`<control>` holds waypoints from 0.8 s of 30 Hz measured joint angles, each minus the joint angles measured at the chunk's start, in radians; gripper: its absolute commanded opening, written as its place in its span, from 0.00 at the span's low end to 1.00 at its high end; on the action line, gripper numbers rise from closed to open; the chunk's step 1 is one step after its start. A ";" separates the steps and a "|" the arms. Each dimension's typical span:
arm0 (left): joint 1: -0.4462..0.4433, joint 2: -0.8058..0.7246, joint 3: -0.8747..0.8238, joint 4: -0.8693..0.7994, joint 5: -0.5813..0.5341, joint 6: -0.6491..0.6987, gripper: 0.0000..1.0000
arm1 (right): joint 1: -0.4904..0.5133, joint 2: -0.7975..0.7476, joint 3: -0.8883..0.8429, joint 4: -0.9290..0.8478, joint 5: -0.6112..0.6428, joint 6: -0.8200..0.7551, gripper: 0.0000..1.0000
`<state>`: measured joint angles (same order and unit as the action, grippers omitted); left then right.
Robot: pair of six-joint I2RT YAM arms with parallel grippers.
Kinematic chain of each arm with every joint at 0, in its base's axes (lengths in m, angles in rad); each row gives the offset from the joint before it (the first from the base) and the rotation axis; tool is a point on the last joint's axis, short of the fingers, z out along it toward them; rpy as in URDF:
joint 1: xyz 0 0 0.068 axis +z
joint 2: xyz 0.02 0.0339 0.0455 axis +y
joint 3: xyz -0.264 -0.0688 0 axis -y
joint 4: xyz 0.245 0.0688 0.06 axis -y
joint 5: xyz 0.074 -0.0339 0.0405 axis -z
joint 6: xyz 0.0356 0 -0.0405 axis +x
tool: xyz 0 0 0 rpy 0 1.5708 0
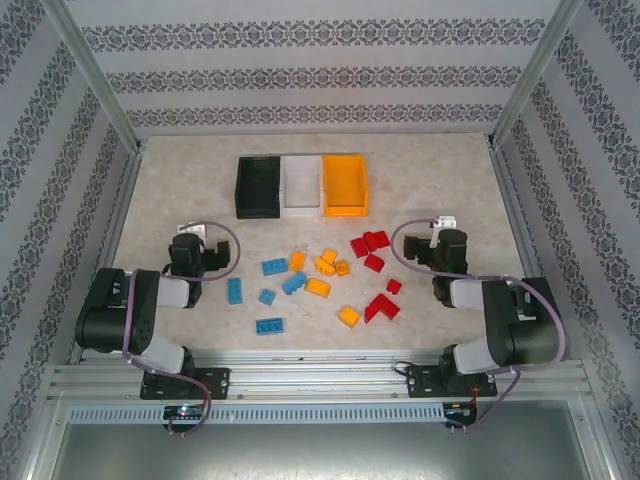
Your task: Sort the legos into containers by color
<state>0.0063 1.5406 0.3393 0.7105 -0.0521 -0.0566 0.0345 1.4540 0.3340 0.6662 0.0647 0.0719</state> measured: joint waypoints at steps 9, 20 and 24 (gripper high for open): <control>0.000 0.024 0.015 0.111 0.000 0.020 1.00 | -0.007 0.038 0.023 0.111 -0.007 -0.024 0.98; 0.000 0.032 0.027 0.164 0.000 0.030 1.00 | -0.036 0.045 0.032 0.162 -0.056 -0.027 0.98; 0.000 0.033 0.027 0.170 0.000 0.031 1.00 | -0.039 0.047 0.033 0.163 -0.068 -0.027 0.98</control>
<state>0.0063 1.5738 0.3668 0.8806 -0.0517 -0.0254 -0.0048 1.5009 0.3668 0.8288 -0.0029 0.0448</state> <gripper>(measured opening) 0.999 0.980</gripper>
